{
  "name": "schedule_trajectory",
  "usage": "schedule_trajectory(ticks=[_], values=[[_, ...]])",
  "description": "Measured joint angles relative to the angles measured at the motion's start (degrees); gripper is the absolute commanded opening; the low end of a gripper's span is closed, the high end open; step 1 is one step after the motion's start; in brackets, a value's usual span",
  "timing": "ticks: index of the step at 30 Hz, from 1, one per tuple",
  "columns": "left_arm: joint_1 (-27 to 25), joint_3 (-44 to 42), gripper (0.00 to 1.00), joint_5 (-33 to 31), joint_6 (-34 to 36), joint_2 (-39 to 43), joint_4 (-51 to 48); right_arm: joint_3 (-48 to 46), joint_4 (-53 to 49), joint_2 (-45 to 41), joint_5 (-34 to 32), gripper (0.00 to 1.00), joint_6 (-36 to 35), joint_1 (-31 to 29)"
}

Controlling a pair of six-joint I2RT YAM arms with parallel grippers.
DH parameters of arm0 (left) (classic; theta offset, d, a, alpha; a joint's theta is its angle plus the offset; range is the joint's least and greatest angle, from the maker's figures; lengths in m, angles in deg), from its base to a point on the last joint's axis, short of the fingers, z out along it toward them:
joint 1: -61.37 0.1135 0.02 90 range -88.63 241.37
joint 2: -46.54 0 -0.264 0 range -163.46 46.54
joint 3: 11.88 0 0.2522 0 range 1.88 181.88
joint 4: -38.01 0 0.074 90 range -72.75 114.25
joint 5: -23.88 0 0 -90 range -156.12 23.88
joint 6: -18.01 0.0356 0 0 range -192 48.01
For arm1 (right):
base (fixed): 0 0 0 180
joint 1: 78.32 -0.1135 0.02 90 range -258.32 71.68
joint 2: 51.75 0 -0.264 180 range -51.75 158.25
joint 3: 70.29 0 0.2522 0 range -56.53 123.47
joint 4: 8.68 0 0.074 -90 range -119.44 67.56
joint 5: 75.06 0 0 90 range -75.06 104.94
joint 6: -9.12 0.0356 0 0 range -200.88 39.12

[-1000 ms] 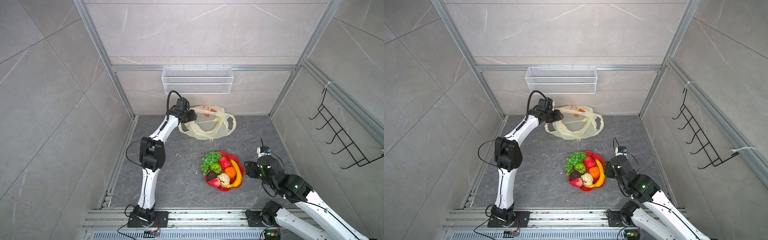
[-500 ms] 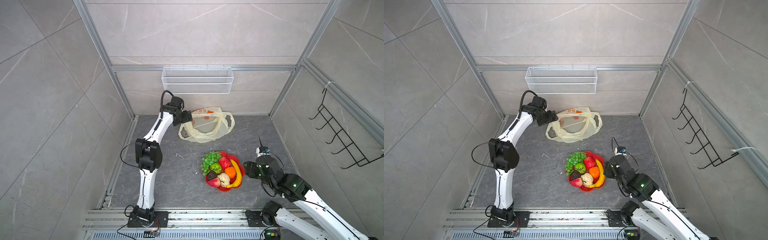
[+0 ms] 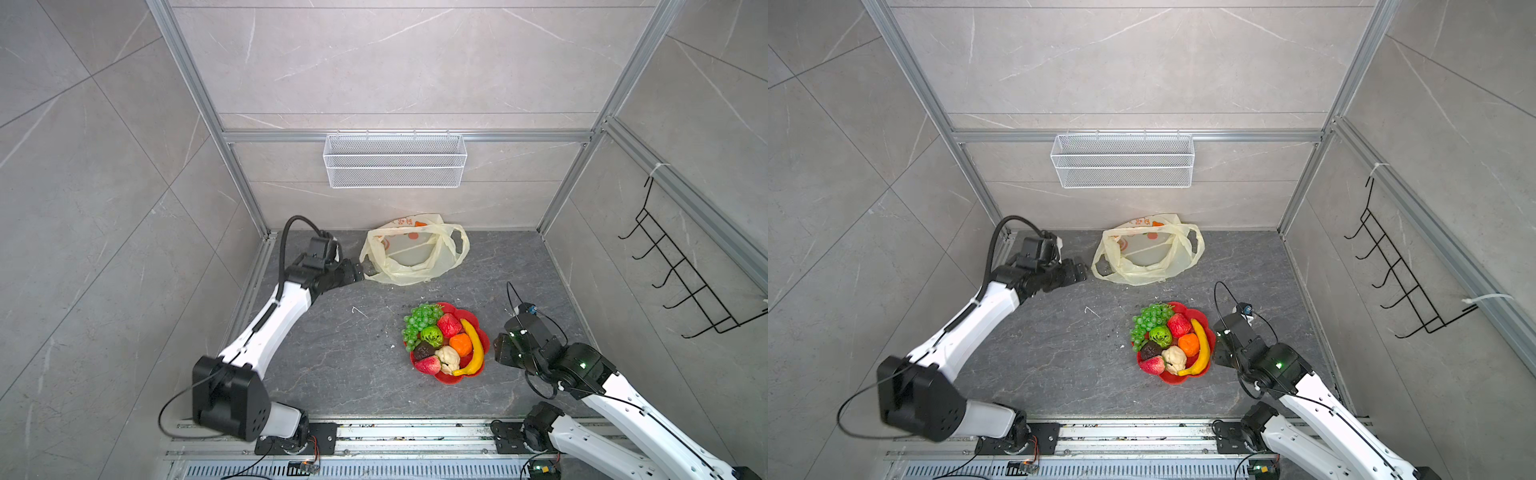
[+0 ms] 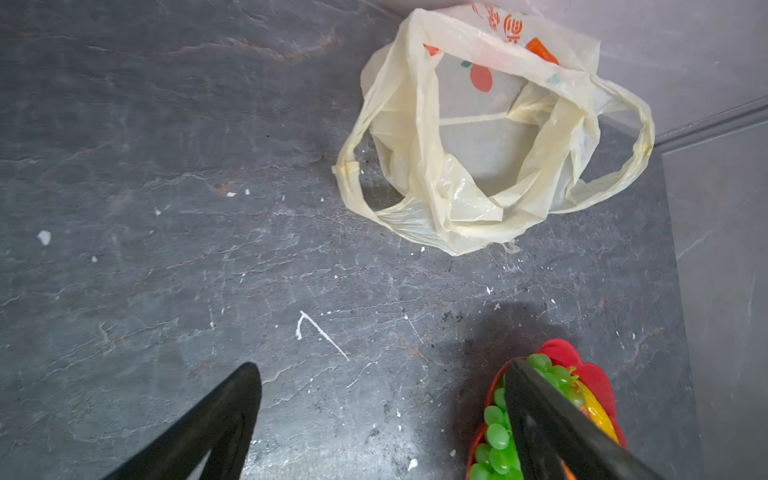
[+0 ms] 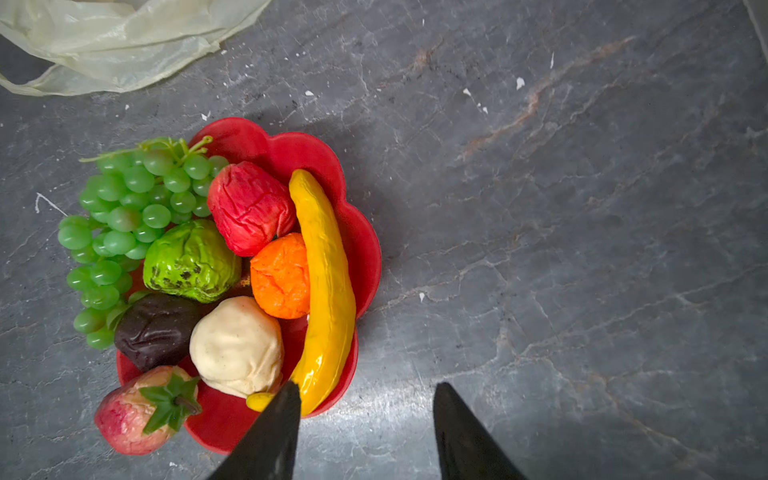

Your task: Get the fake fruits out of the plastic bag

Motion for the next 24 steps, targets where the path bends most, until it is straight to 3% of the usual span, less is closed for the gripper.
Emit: schedule_trajectory(ticks=[6,11,19,24], values=[[0.0,-21.2,0.93,-6.3,-0.8,14.3,6.7,-1.4,3.4,6.6,2.5,0.47,0.6,2.4],[0.0,-32.2,0.93,-8.5,-0.6,22.5,10.1,-4.3,11.3,12.5,8.5,0.42,-2.6,10.2],[0.0,-39.0,0.93,-9.2,1.6,28.7,15.1,-8.5,21.1,16.3,21.2,0.37,-8.2,24.5],[0.0,-39.1,0.93,-9.2,2.4,28.7,17.1,-11.8,25.7,17.9,27.8,0.37,-9.6,29.7]])
